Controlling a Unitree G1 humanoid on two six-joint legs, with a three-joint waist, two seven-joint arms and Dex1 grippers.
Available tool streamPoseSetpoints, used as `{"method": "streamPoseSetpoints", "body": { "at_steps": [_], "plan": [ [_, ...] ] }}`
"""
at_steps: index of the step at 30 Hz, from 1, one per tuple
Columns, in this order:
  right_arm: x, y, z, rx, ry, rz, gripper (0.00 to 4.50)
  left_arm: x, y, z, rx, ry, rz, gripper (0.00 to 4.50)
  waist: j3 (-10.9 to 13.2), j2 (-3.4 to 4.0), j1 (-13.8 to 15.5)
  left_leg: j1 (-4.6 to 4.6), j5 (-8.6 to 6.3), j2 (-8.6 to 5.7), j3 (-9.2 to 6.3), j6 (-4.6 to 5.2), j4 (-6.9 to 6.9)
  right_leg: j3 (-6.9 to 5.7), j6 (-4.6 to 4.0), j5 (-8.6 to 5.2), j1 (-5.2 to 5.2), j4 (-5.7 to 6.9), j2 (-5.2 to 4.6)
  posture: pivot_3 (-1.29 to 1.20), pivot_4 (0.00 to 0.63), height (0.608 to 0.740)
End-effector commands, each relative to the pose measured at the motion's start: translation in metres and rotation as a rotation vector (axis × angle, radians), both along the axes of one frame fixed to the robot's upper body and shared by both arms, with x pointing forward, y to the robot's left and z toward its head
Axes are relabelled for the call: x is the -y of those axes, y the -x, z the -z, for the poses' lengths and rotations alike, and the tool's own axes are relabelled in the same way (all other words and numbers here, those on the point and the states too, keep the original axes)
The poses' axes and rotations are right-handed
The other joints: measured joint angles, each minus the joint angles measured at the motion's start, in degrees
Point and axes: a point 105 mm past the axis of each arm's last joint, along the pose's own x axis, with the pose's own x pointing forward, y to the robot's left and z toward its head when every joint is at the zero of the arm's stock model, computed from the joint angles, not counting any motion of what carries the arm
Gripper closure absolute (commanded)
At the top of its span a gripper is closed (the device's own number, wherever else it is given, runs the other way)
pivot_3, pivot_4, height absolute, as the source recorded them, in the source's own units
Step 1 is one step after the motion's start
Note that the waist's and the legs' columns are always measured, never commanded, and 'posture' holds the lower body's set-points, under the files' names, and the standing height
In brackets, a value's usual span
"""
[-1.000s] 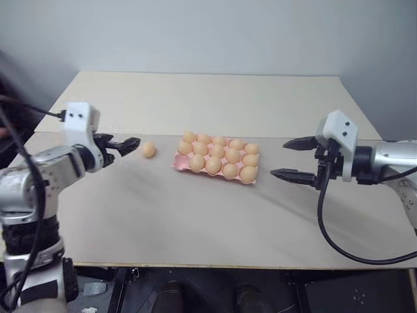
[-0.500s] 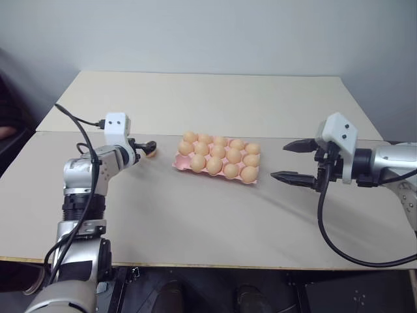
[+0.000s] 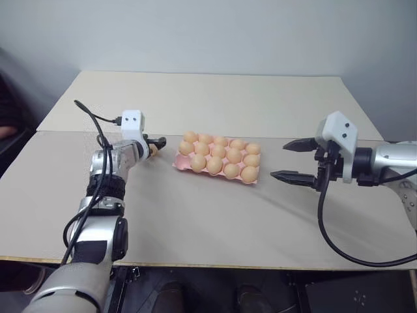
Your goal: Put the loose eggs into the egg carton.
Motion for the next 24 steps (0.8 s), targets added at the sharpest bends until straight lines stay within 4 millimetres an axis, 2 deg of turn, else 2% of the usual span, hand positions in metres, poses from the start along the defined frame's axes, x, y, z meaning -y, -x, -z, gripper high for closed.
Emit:
{"method": "streamPoseSetpoints", "body": {
  "at_steps": [1, 8, 11, 17, 20, 24],
  "plan": [
    [0.003, 0.004, -0.016, 0.06, 0.01, 0.005, 0.0, 0.004, -0.005, -0.006, 0.022, -0.016, 0.011, 0.01, 0.0, 0.0, 0.0, 0.0, 0.02, 0.0, 0.0, -0.04, 0.0, 0.0, 0.0, 0.0, 0.0, 0.0, 0.0, 0.0, 0.15, 0.74],
    [0.001, 0.004, -0.019, 0.064, 0.01, 0.004, 0.0, 0.006, -0.005, 0.004, -0.001, -0.014, 0.003, 0.01, 0.0, 0.0, 0.0, 0.01, 0.09, 0.0, -0.01, -0.15, 0.0, -0.01, 0.0, 0.0, 0.0, 0.0, 0.01, 0.0, 0.15, 0.74],
    [0.002, 0.004, -0.019, 0.064, 0.012, 0.004, 0.0, 0.008, -0.005, 0.006, -0.001, -0.014, 0.002, 0.65, 0.0, 0.0, 0.0, 0.0, 0.09, 0.0, -0.01, -0.16, 0.0, -0.01, 0.0, 0.0, 0.0, 0.01, 0.0, 0.0, 0.15, 0.74],
    [0.002, 0.004, -0.02, 0.065, 0.012, 0.003, 0.0, 0.009, -0.003, 0.008, -0.004, -0.007, 0.0, 2.56, 0.0, 0.0, 0.0, -0.01, 0.12, 0.0, -0.02, -0.21, 0.0, -0.02, 0.01, 0.0, 0.0, 0.02, 0.0, 0.0, 0.15, 0.74],
    [0.002, 0.004, -0.02, 0.065, 0.013, 0.002, 0.0, 0.011, -0.001, 0.005, 0.008, 0.001, 0.011, 2.72, 0.0, 0.0, 0.0, -0.01, 0.12, 0.0, -0.02, -0.21, 0.0, -0.02, 0.01, 0.0, 0.0, 0.02, 0.0, 0.0, 0.15, 0.74],
    [0.001, 0.005, -0.02, 0.07, 0.012, 0.004, 0.0, 0.014, 0.009, -0.014, 0.073, 0.021, 0.079, 2.72, 0.0, 0.0, -0.1, -0.01, 0.13, 0.01, -0.02, -0.23, 0.0, -0.01, 0.01, 0.0, 0.0, 0.07, 0.0, 0.0, 0.15, 0.74]
  ]
}}
